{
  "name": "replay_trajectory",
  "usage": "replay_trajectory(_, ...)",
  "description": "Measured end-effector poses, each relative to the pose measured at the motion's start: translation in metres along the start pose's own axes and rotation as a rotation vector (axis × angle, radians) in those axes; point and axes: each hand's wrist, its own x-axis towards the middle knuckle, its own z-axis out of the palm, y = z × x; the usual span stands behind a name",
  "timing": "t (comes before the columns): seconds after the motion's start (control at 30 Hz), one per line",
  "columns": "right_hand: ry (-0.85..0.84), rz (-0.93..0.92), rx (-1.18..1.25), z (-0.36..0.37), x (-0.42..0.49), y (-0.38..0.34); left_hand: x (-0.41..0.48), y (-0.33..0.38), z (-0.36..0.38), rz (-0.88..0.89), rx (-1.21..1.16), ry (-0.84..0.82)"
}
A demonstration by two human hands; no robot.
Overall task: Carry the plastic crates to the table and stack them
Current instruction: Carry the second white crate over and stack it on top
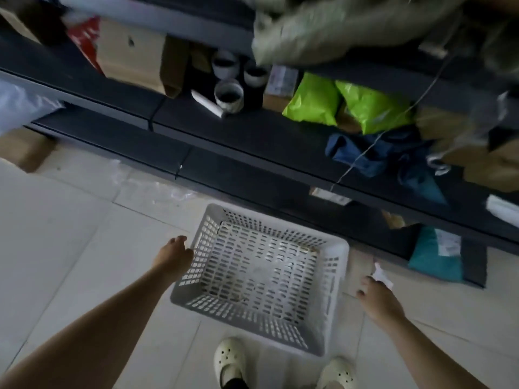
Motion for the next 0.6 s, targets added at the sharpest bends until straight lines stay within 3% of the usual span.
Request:
replay_trajectory(0.1,-0.010,0.067,0.034,0.050,0.019,0.003,0.033,-0.028,0.042,-0.052,0.041,-0.116)
replay_trajectory(0.3,0.095,0.180,0.232,0.112,0.055,-0.019,0.100,-0.065,0.096,-0.098,-0.081,-0.139)
replay_trajectory(0.4,0.206,0.276,0.342,0.118,0.066,-0.016,0.123,-0.076,0.112,-0.121,-0.219,-0.157)
replay_trajectory(0.6,0.223,0.222,0.353,0.099,0.037,-0.001,0.091,-0.093,0.086,-0.207,-0.341,-0.143)
